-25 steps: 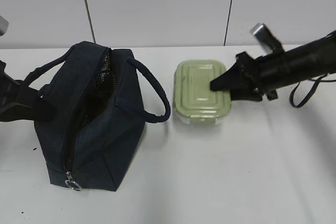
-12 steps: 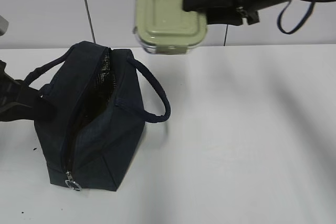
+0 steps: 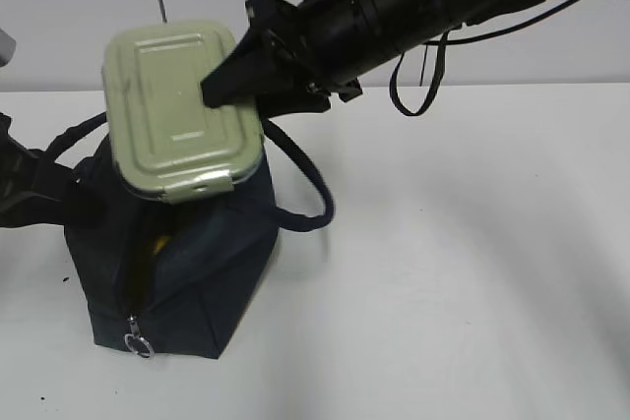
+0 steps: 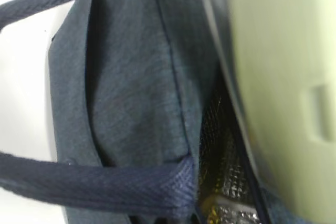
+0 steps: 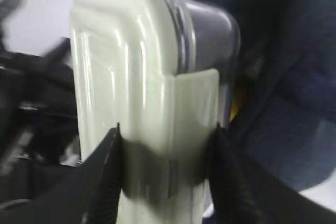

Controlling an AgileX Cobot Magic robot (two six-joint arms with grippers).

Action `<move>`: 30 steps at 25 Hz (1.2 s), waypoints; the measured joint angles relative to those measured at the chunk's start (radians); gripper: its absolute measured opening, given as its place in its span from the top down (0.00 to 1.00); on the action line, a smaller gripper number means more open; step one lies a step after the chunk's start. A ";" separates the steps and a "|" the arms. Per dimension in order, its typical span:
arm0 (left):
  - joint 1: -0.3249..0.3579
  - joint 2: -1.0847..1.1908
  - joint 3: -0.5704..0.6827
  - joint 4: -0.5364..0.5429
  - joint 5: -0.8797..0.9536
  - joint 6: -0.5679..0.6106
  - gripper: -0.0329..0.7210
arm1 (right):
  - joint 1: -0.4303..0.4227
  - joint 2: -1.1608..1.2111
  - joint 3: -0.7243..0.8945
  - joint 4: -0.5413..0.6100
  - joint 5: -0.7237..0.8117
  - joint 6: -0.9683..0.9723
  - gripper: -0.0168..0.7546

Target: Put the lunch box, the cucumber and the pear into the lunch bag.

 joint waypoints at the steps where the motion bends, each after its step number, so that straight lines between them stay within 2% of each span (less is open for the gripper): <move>1: 0.000 0.000 0.000 -0.002 0.000 0.000 0.98 | 0.000 0.007 0.000 -0.032 -0.001 0.021 0.55; 7: 0.000 0.000 0.000 -0.019 -0.003 0.000 0.98 | 0.000 0.021 0.000 -0.311 -0.004 0.203 0.55; 10: 0.000 0.000 0.000 -0.054 0.001 0.018 0.98 | 0.002 0.022 0.000 -0.366 -0.031 0.265 0.55; 14: 0.000 0.000 0.000 -0.097 0.019 0.053 0.98 | 0.021 0.055 -0.004 -0.321 -0.093 0.283 0.55; 20: 0.000 0.000 0.000 -0.102 0.029 0.059 0.98 | 0.117 0.144 -0.035 -0.229 -0.159 0.287 0.55; 24: 0.000 0.001 0.000 -0.100 0.028 0.059 0.98 | 0.151 0.193 -0.104 -0.207 -0.134 0.287 0.54; 30: 0.000 0.001 0.000 -0.092 0.031 0.059 0.98 | 0.151 0.225 -0.174 -0.206 -0.053 0.227 0.39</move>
